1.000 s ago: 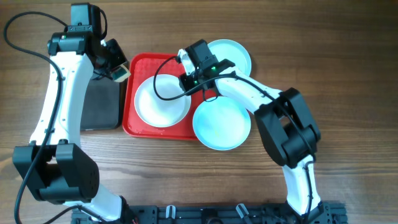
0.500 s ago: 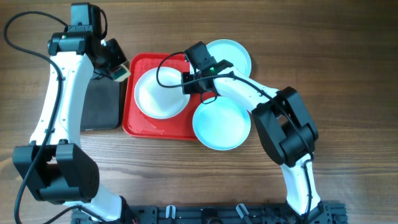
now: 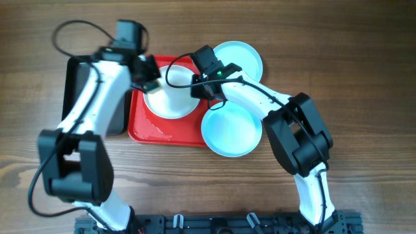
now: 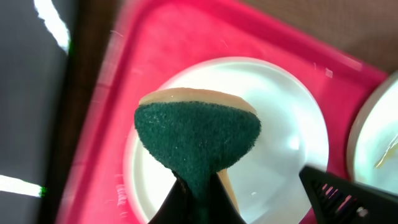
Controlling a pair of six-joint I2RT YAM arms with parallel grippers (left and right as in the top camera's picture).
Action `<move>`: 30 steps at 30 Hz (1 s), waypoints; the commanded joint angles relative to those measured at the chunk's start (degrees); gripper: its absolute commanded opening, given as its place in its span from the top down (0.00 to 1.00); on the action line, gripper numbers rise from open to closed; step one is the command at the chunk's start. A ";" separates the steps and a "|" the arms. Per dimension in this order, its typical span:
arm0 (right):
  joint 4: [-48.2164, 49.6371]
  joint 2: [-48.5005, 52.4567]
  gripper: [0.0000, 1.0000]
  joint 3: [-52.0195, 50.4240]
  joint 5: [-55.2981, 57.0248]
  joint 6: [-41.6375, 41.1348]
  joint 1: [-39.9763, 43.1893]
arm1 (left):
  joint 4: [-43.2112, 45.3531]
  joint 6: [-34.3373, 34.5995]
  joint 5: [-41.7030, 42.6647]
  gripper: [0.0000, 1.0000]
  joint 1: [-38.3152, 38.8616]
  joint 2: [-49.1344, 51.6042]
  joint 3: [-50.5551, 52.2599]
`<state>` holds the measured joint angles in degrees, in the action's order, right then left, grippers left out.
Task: Clean dirty plates on tray and stack at the side
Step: 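Bring the sponge with the left gripper back onto the white plate, then scrub the white plate again with the sponge in the left gripper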
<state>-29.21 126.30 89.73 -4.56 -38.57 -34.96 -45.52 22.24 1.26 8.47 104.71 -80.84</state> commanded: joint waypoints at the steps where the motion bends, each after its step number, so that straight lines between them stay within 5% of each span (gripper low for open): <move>1: -0.66 0.46 0.95 -0.83 2.12 -0.07 -0.48 | 5.01 0.74 0.26 0.96 3.76 2.49 4.74; 9: -0.59 0.72 0.96 -0.83 2.27 0.96 -0.37 | 5.90 -0.50 -0.83 0.96 4.92 5.27 9.55; 18: -0.28 0.79 0.96 -0.83 2.29 0.94 -0.37 | 5.75 -21.24 2.40 0.96 4.92 5.29 10.49; 24: -0.24 0.79 0.96 -0.83 2.29 1.07 -0.37 | 12.09 -21.62 -11.10 0.96 4.87 5.84 10.51; 30: -0.22 0.79 0.96 -0.83 2.32 1.11 -0.37 | 20.09 -21.31 -14.23 0.96 4.87 7.85 10.51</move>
<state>-29.12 126.28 89.73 -4.40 -38.30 -35.00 -28.51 2.37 -8.40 13.50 110.39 -70.74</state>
